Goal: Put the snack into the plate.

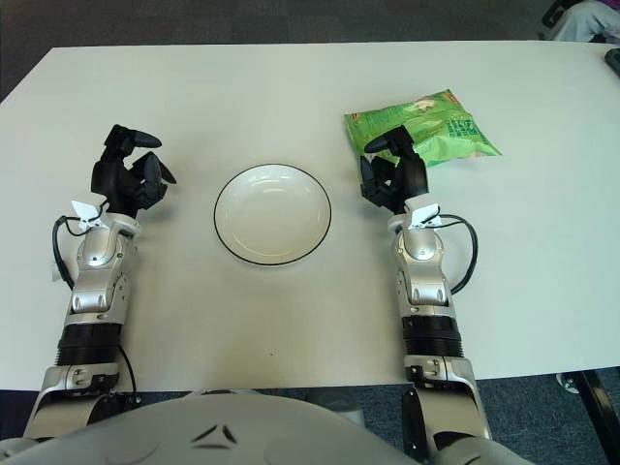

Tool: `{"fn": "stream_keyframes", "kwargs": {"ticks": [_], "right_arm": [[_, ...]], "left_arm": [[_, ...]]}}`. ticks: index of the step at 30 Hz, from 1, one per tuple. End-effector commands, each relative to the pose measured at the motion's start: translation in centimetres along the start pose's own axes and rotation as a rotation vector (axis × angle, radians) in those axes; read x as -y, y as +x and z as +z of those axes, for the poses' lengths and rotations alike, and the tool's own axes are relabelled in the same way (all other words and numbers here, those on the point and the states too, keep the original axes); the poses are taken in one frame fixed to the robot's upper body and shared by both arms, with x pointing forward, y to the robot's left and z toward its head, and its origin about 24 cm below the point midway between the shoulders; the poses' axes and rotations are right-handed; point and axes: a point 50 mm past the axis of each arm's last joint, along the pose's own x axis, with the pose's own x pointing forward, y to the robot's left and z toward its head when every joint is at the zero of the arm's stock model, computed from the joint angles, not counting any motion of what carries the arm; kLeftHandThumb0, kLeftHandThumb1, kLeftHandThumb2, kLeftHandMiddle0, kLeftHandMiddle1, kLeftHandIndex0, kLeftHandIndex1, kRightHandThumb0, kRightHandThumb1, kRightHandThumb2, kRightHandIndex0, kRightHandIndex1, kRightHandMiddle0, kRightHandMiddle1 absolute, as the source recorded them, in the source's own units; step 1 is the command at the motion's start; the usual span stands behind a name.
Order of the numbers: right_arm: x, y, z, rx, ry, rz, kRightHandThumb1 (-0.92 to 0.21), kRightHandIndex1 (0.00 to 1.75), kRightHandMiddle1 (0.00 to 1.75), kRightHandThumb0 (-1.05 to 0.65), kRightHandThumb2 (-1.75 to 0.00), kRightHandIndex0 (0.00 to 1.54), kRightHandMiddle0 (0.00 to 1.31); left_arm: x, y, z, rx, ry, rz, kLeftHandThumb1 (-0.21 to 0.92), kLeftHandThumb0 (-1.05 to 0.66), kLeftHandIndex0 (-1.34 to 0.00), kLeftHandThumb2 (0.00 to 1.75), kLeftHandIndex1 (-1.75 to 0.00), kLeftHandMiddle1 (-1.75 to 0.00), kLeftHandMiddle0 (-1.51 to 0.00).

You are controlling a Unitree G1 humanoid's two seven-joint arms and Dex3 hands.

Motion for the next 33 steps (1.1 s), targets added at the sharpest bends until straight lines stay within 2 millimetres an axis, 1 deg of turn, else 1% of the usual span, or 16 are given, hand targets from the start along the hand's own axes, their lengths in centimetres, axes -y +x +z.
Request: {"fn": "stream_keyframes", "kwargs": {"ticks": [1, 4, 7, 12, 21, 26, 30, 33], "right_arm": [[-0.2, -5.0, -2.9, 0.011, -0.237, 0.113, -0.68, 1.75, 1.75, -0.38, -0.84, 0.94, 0.35], [0.8, -4.6, -1.0, 0.223, -0.41, 0.154, -0.68, 1.75, 1.75, -0.38, -0.84, 0.91, 0.35], [1.3, -4.4, -0.1, 0.311, -0.505, 0.143, -0.7, 1.75, 1.75, -0.38, -0.81, 0.87, 0.34], [1.9, -4.4, 0.9, 0.348, -0.562, 0.108, -0.72, 1.75, 1.72, -0.38, -0.76, 0.83, 0.34], [3.1, -4.3, 1.9, 0.411, -0.623, 0.026, -0.74, 1.75, 1.73, -0.38, -0.75, 0.83, 0.33], [3.5, -4.1, 2.4, 0.436, -0.605, -0.012, -0.73, 1.75, 1.74, -0.38, -0.76, 0.82, 0.33], [4.2, -3.6, 2.8, 0.439, -0.604, -0.037, -0.71, 1.75, 1.72, -0.38, -0.77, 0.82, 0.36], [5.0, -3.1, 3.3, 0.441, -0.643, -0.058, -0.73, 1.75, 1.66, -0.38, -0.71, 0.82, 0.4]], "left_arm": [[-0.2, -3.3, -3.8, -0.184, -0.005, 0.041, 0.67, -0.38, -0.36, 0.86, -1.75, -1.75, -0.86], [-0.2, -3.3, -3.8, -0.184, -0.004, 0.042, 0.67, -0.38, -0.36, 0.86, -1.75, -1.75, -0.86], [-0.2, -3.3, -3.8, -0.184, -0.003, 0.043, 0.67, -0.38, -0.36, 0.86, -1.75, -1.75, -0.86], [-0.3, -3.3, -3.8, -0.184, -0.001, 0.045, 0.66, -0.39, -0.36, 0.86, -1.75, -1.75, -0.86], [-0.4, -3.2, -3.8, -0.186, 0.003, 0.046, 0.66, -0.39, -0.36, 0.87, -1.75, -1.75, -0.86], [-0.5, -3.1, -3.9, -0.188, 0.0, 0.043, 0.66, -0.39, -0.37, 0.87, -1.75, -1.75, -0.86], [-0.5, -3.1, -3.9, -0.189, -0.001, 0.042, 0.66, -0.39, -0.37, 0.87, -1.75, -1.75, -0.86], [-0.6, -3.0, -3.9, -0.19, -0.001, 0.042, 0.65, -0.39, -0.37, 0.87, -1.75, -1.75, -0.86]]}}
